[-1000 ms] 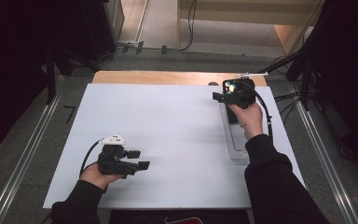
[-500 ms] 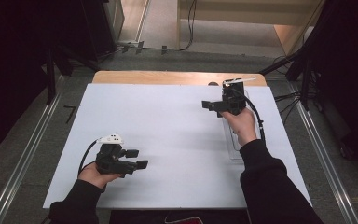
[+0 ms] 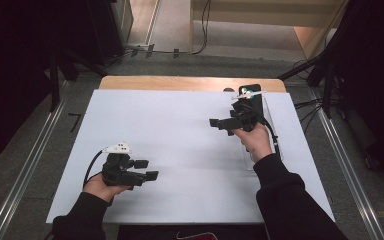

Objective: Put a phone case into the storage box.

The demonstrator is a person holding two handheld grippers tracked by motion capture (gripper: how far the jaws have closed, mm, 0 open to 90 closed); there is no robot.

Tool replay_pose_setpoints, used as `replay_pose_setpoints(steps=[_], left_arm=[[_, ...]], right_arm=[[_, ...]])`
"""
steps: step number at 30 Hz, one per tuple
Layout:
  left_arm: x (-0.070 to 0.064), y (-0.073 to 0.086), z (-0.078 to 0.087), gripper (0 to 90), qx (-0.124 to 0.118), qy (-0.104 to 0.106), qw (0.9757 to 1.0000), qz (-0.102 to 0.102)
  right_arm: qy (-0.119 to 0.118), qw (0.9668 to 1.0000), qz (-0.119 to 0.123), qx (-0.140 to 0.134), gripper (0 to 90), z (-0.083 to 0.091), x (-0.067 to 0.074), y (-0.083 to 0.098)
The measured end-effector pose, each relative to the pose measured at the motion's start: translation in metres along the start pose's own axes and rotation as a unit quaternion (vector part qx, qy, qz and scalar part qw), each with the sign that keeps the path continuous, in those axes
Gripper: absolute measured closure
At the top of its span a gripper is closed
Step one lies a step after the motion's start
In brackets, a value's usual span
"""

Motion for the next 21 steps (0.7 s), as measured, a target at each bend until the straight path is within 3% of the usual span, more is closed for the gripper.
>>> replay_pose_setpoints(steps=[1, 6, 8, 21], left_arm=[[0.000, 0.000, 0.000, 32.2, 0.000, 0.001, 1.0000, 0.000], [0.000, -0.001, 0.000, 32.2, -0.002, 0.004, 1.0000, 0.001], [0.000, -0.001, 0.001, 32.2, -0.002, 0.004, 1.0000, 0.001], [-0.003, -0.001, 0.001, 32.2, -0.002, 0.010, 0.9999, -0.001]], right_arm=[[-0.003, 1.0000, 0.000, 0.001, 5.5, 0.001, 0.002, 0.002], [-0.016, 0.9998, 0.009, 0.013, 6.3, 0.002, 0.010, 0.011], [-0.019, 0.9996, 0.014, 0.013, 16.3, 0.004, 0.014, 0.014], [-0.045, 0.9969, 0.056, 0.032, 24.5, 0.013, 0.036, 0.037]])
Point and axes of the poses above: each handheld gripper's, and its own axes: z roughly backward along the jaws, y roughly out of its underside, x roughly to its left, the point moved 10 cm from there along -z, roughly forward along the jaws
